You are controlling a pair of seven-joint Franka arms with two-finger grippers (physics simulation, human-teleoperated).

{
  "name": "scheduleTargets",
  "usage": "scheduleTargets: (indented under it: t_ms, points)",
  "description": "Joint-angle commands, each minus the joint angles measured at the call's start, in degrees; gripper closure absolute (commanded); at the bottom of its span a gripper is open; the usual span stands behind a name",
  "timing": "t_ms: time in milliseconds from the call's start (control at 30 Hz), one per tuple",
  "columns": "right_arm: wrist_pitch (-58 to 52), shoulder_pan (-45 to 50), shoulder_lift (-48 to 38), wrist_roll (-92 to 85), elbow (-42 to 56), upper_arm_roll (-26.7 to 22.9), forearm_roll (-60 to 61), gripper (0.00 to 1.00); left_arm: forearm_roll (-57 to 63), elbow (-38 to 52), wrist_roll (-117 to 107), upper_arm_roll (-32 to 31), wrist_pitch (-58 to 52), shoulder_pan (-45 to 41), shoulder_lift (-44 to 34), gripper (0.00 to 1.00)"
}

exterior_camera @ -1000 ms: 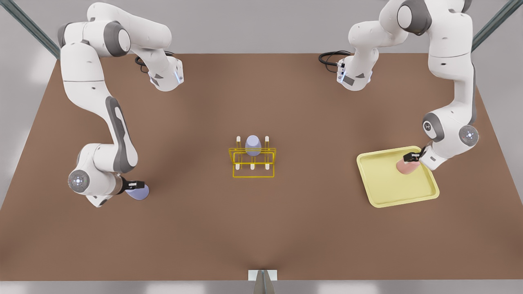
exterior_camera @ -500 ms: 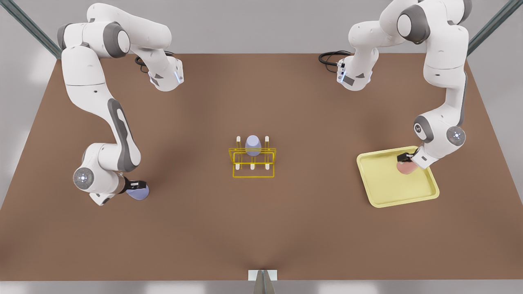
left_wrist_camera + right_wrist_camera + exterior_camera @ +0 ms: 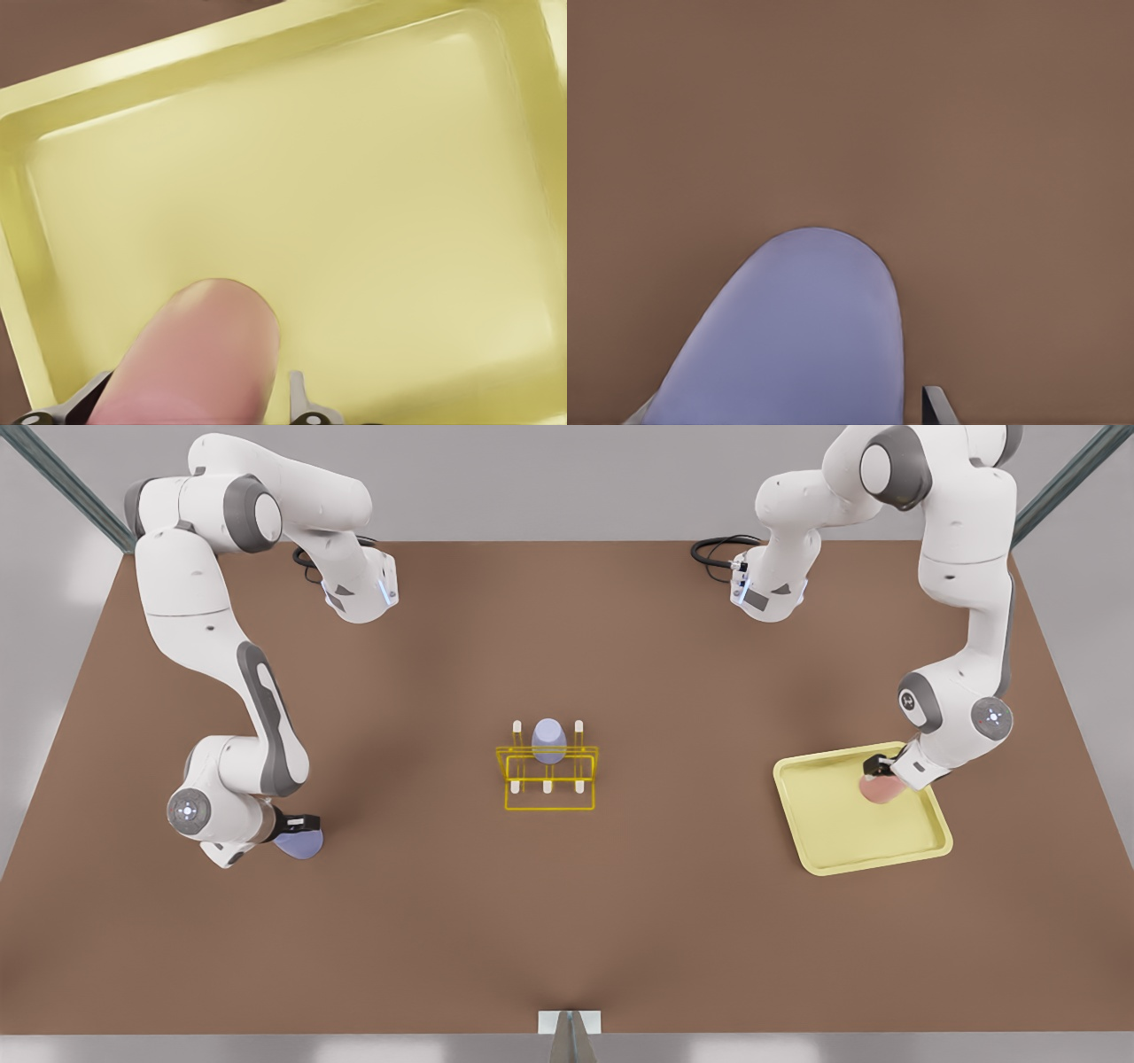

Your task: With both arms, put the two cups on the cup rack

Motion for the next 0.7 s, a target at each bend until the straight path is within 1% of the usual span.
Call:
scheduleTargets:
  t_ms: [0, 33, 100, 133, 167, 233, 333, 433, 533, 667]
  points:
    - [0.1, 0.0, 0.0, -0.3, 0.0, 0.0, 0.1, 0.0, 0.0, 0.1, 0.4, 0.0, -1.8, -0.1, -0.1, 0.05]
    - [0.1, 0.0, 0.0, -0.3, 0.0, 0.0, 0.1, 0.0, 0.0, 0.2, 0.4, 0.0, -1.8, -0.1, -0.1, 0.08]
    - [0.1, 0.0, 0.0, -0.3, 0.0, 0.0, 0.1, 0.0, 0.1, 0.3, 0.4, 0.0, -1.6, -0.1, 0.1, 0.08]
    - [0.1, 0.1, 0.0, -0.3, 0.1, 0.0, 0.1, 0.03, 0.1, 0.3, 0.4, 0.0, -1.4, -0.1, 0.1, 0.08]
    - [0.1, 0.0, 0.0, -0.3, 0.1, 0.0, 0.1, 0.09, 0.1, 0.7, 0.4, 0.0, -1.3, -0.1, 0.4, 0.08]
    - [0.1, 0.1, 0.0, -0.4, 0.1, 0.0, 0.1, 0.14, 0.1, 0.7, 0.4, 0.0, -1.3, -0.1, 0.6, 0.08]
    - [-0.1, 0.2, -0.2, -0.8, 0.2, 0.0, 0.1, 0.19, 0.1, 0.6, 0.4, 0.0, -1.3, -0.1, 1.0, 0.08]
    - [-0.6, 0.3, -0.3, -0.7, 0.6, 0.1, 0.0, 0.19, 0.0, 0.7, 0.4, 0.0, -1.2, -0.1, 1.8, 0.08]
    - [-0.6, 0.3, -0.3, -0.8, 0.7, 0.1, 0.1, 0.19, 0.0, 0.7, 0.4, 0.0, -1.1, -0.1, 1.8, 0.19]
    - [-1.2, 0.3, -0.8, -0.9, 1.0, 0.5, 0.1, 0.19, 0.0, 0.8, 0.4, 0.0, -1.0, -0.1, 1.5, 0.23]
